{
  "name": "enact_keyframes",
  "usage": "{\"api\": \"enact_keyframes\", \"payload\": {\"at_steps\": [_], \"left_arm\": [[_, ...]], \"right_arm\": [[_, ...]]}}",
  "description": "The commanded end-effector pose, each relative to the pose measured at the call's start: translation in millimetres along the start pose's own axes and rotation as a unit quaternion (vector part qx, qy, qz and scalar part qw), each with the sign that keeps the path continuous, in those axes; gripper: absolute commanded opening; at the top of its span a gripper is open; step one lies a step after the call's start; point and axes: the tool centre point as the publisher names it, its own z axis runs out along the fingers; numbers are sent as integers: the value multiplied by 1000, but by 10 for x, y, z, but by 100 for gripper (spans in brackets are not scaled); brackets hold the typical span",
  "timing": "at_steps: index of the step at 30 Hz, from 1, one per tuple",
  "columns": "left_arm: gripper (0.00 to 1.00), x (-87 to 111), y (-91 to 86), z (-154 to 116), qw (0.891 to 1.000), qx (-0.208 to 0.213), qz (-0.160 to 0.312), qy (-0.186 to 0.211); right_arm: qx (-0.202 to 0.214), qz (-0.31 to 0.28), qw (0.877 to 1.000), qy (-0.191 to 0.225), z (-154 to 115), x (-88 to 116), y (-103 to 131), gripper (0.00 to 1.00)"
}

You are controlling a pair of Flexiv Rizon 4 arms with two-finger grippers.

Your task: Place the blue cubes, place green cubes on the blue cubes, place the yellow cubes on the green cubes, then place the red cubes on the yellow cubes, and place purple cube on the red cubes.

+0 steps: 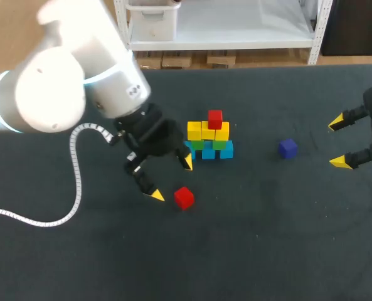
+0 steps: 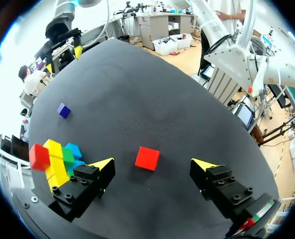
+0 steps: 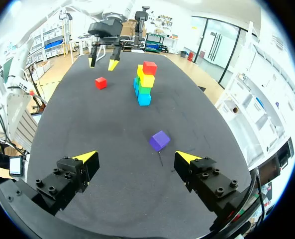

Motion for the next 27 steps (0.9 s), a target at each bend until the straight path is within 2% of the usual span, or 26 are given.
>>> {"api": "enact_keyframes", "payload": {"at_steps": [1,12,20,26,27], "left_arm": [[100,18,88,116,1000,26,12,11],[100,69,62,234,999,39,27,24],[99,106,61,328,998,45,16,34],[49,134,50,364,998,50,18,44],[49,137,49,366,997,51,18,47]], "right_arm": [[-1,-1,1000,-2,9,4,-10,100],[-1,-1,1000,-2,9,4,-10,100],[-1,-1,1000,-2,9,4,-10,100],[-1,-1,1000,-2,9,4,-10,100],[-1,-1,1000,-2,9,4,-10,100]]}}
